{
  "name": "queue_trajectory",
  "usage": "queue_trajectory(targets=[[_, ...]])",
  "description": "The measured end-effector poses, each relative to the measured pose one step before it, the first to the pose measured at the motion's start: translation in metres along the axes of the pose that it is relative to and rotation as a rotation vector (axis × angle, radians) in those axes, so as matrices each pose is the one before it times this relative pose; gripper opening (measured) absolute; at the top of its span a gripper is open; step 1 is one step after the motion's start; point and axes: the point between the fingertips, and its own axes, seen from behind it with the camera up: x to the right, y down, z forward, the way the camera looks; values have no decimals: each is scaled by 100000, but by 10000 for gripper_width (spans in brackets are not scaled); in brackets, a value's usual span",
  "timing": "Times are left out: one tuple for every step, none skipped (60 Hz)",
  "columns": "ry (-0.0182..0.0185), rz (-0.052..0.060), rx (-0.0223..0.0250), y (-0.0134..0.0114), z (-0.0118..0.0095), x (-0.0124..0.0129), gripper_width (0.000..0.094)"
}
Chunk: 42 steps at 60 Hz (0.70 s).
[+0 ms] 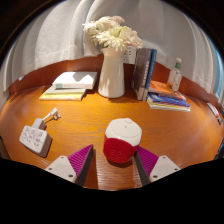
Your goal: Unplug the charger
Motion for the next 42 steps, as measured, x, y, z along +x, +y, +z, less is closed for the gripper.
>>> queue_trajectory(targets=[[-75, -319, 149, -68, -99, -120, 816], [-41, -34, 204, -87, -133, -154, 839], [-365, 246, 465, -151, -184, -229, 860], [-595, 405, 583, -174, -128, -359, 864], [-629, 528, 790, -249, -248, -274, 862], [-668, 603, 1060, -303, -170, -393, 861], [-688, 575, 882, -284, -251, -294, 863], [-565, 631, 746, -279, -292, -281, 863], [-439, 471, 680, -341, -391, -146, 863], [-39, 558, 901, -369, -217, -230, 863], [231, 400, 777, -365, -342, -73, 863], [442, 344, 683, -371, -353, -44, 862], [493, 328, 599, -359, -379, -45, 862], [420, 283, 630, -402, -434, -77, 864], [295, 212, 837, -451, -433, -96, 864], [186, 132, 678, -541, -494, -39, 864], [195, 318, 907, -503, -482, -101, 862], [165, 342, 817, -508, -492, -77, 863], [217, 257, 756, -534, -497, -50, 862], [321, 136, 748, -557, -543, 8, 863], [385, 161, 963, -545, -593, 126, 861], [728, 194, 981, -591, -524, 95, 859], [659, 191, 889, -640, -568, 114, 861], [594, 171, 938, -665, -598, 113, 859], [368, 132, 954, -664, -604, 63, 860], [228, 235, 927, -675, -623, 54, 859], [185, 274, 1032, -715, -643, 63, 859], [217, 239, 1156, -737, -644, 100, 858], [352, 173, 1403, -682, -640, 168, 857], [277, 192, 1171, -707, -681, 103, 861], [250, 99, 841, -742, -705, 200, 859], [449, 66, 1006, -665, -667, 196, 858], [583, 41, 902, -629, -660, 239, 859], [744, 52, 824, -596, -680, 295, 860], [914, 30, 1035, -541, -598, 266, 860], [751, -133, 754, -550, -620, 304, 859], [692, -324, 538, -632, -726, 244, 858], [340, -328, 467, -498, -592, 278, 857], [426, -293, 656, -436, -635, 235, 857], [499, -235, 659, -401, -605, 263, 857], [503, -263, 705, -391, -589, 250, 857], [479, -351, 669, -362, -577, 243, 857]])
